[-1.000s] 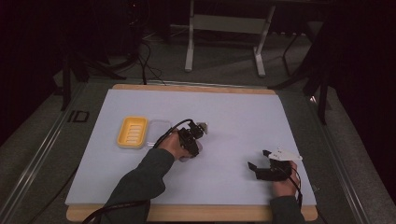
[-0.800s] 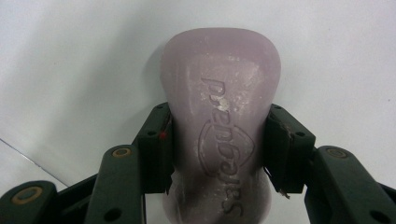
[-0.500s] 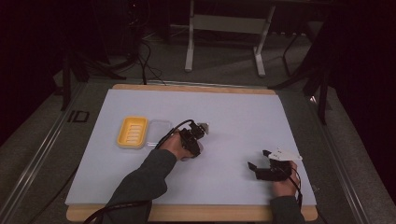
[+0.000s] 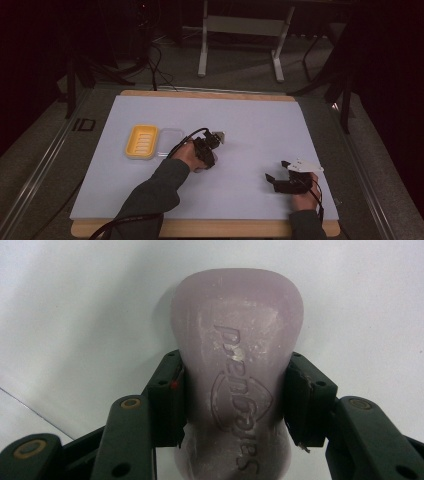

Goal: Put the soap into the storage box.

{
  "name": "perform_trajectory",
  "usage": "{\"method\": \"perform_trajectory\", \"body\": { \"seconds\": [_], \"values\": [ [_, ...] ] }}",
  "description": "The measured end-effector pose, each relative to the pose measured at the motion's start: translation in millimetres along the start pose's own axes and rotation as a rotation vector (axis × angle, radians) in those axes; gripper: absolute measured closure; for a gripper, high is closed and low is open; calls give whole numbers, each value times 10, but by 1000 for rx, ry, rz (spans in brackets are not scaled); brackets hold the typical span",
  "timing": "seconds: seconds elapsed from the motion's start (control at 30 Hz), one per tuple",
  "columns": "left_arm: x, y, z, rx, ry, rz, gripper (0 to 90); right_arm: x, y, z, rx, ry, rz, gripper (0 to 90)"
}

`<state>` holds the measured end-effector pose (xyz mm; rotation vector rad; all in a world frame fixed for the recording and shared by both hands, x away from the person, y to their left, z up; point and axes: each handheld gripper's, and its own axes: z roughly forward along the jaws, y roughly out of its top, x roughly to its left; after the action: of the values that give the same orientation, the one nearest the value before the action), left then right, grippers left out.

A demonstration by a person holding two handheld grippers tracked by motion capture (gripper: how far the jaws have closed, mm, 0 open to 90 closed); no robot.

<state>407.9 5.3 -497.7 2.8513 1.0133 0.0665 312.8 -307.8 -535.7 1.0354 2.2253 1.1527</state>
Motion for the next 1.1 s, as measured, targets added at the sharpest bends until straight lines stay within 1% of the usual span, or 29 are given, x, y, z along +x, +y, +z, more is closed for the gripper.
{"method": "perform_trajectory", "body": {
  "seconds": [0.07, 0.1, 0.13, 0.27, 0.3, 0.53, 0.8, 0.93, 1.1],
  "values": [
    [-1, 0, -7, 6, -4, 12, 499, -1, 0, 0, 0, 1, 0, 154],
    [6, -4, -12, -3, 4, 13, 499, -2, 0, 0, 0, 1, 1, 154],
    [17, -8, -16, 0, 5, 8, 500, -2, 0, 0, -1, 1, 2, 154],
    [44, -27, -26, 1, 20, 8, 500, -1, 0, 0, -1, 1, 1, 154],
    [53, -31, -38, 5, 20, 14, 500, -1, 0, -1, 0, 1, 0, 154],
    [119, -61, -129, -1, 16, 10, 500, -2, 0, 1, 0, 1, 1, 154],
    [212, -121, -216, -1, 18, -2, 500, -1, 0, 1, 0, 1, 1, 154],
    [268, -159, -254, -9, 10, -26, 500, -2, 0, 0, 0, 0, 2, 154],
    [321, -198, -294, -9, 14, -38, 500, -3, 0, -1, -1, 1, 2, 154]
  ]
}}
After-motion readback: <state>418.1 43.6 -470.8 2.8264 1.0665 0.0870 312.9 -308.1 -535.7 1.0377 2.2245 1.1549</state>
